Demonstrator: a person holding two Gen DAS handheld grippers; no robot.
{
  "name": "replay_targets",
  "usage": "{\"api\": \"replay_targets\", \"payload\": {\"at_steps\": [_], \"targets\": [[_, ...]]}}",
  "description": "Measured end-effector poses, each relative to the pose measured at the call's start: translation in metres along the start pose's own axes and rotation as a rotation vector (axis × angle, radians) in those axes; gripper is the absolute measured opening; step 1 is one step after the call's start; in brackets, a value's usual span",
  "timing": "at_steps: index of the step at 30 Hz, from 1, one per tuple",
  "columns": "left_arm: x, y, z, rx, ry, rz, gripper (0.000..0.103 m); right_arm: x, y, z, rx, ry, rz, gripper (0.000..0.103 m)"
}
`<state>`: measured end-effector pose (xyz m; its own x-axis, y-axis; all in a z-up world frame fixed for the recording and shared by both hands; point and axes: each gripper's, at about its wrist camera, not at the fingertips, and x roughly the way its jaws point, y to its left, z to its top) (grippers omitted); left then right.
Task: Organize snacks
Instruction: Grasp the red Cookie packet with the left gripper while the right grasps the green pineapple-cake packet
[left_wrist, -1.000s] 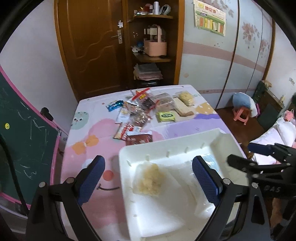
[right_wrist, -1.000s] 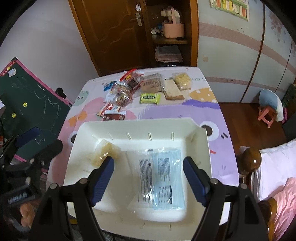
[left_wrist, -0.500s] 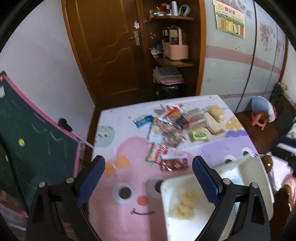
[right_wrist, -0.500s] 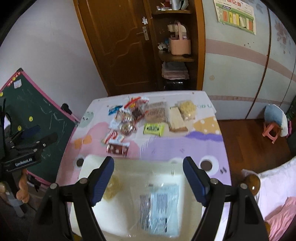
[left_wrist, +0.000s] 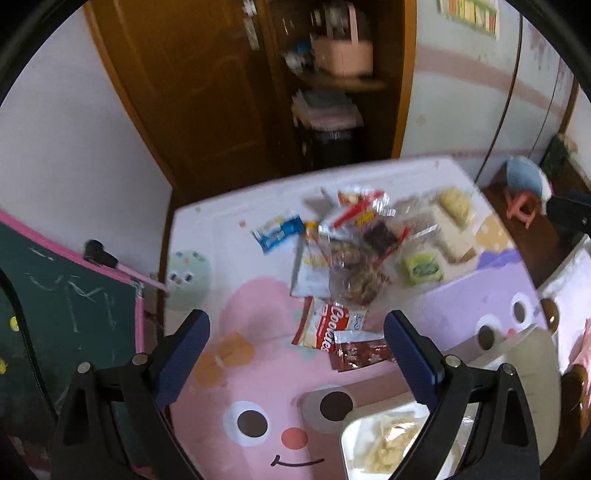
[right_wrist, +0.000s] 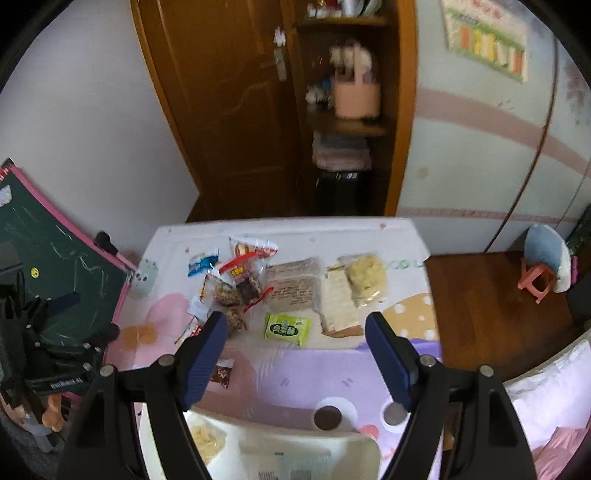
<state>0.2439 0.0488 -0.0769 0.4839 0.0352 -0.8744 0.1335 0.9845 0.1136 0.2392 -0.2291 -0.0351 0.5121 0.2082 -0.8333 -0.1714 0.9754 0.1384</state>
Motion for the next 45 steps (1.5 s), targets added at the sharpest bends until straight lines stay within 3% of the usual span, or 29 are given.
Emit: {"api": "replay_targets", "payload": {"at_steps": [8,13,17,33,38,41,43,45], "targets": [[0.105,-0.021,0.001,0.022,0.201,-0.064,0.095,0.129,-0.007,-0.005,0.094,0.233,0.034,0.077],[0.159,-0.021,-0.004,-0.038,0.309,-0.086,0.095,0.185,-0.005,-0.016,0.144,0.314,0.029,0.077],[0.179,-0.024,-0.008,-0.049,0.348,-0.107,0.095,0.211,0.001,-0.021,0.168,0.364,0.044,0.077],[0.215,-0.029,-0.002,-0.028,0.440,-0.120,0.095,0.239,0.025,-0.026,0.077,0.439,-0.058,0.077],[0.219,-0.030,-0.006,-0.040,0.453,-0.124,0.087,0.239,0.040,-0.035,0.016,0.440,-0.115,0.061],[0.213,-0.032,-0.007,-0.027,0.429,-0.128,0.073,0.236,0.042,-0.040,0.018,0.446,-0.095,0.053],[0.205,-0.036,-0.007,-0.024,0.414,-0.127,0.056,0.231,0.040,-0.042,0.027,0.448,-0.086,0.052],[0.200,-0.038,-0.007,-0.038,0.398,-0.111,0.055,0.224,0.038,-0.043,0.036,0.435,-0.076,0.052]]}}
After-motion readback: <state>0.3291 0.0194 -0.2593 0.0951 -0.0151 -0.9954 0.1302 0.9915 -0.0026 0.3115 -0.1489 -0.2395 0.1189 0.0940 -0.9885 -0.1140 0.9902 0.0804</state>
